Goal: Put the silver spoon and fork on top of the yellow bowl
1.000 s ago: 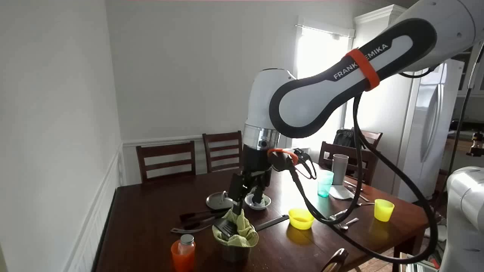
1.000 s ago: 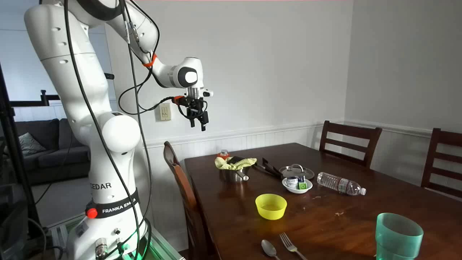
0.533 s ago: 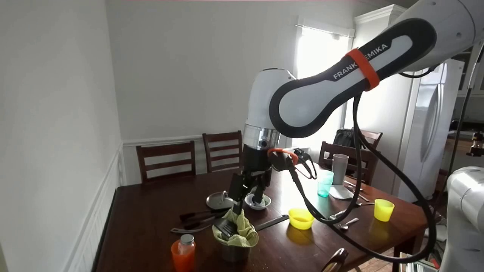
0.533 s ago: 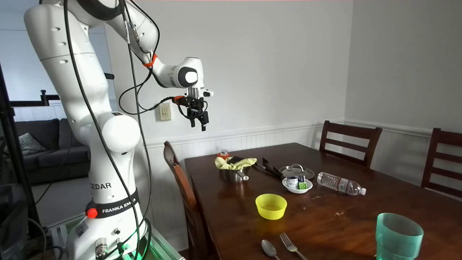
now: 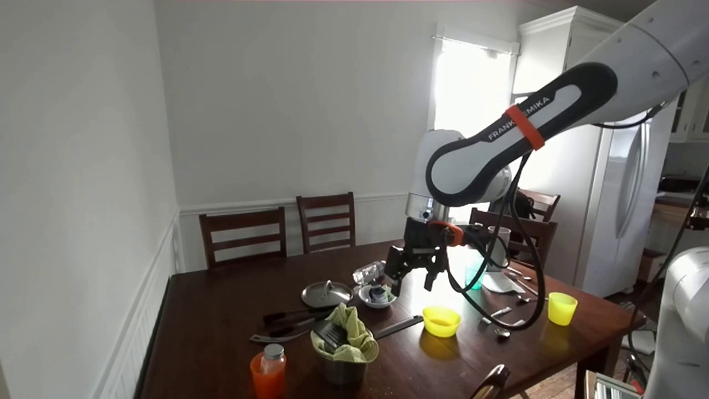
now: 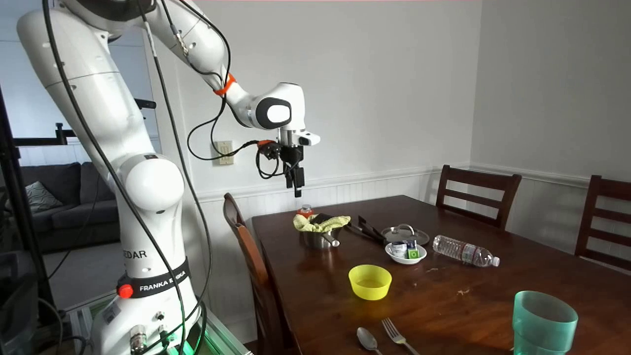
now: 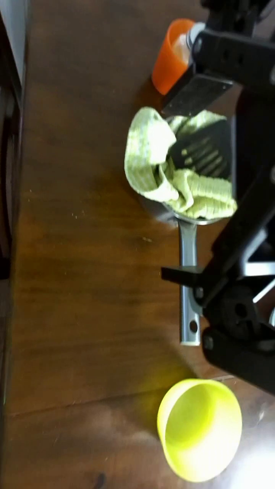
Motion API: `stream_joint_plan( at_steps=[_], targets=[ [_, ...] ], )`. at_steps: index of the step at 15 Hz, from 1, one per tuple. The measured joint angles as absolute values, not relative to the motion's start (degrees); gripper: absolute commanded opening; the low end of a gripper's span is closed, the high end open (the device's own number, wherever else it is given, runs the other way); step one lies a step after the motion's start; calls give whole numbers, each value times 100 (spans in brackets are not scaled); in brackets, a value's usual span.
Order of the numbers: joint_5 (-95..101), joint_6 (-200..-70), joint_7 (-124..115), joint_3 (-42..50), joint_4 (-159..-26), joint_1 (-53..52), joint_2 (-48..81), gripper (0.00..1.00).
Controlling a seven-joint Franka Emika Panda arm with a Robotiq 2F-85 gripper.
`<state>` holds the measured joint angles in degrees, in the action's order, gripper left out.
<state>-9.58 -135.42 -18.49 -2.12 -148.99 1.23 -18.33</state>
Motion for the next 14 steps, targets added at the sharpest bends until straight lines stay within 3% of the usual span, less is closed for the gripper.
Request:
stream_joint_plan(
  at_steps=[6,14],
  targets=[
    [-931,-14271,-2160,297,-15929,1138,-2119,100],
    [-929,-14574,-2497,1006,-15837,2309,-2013,100]
  ],
)
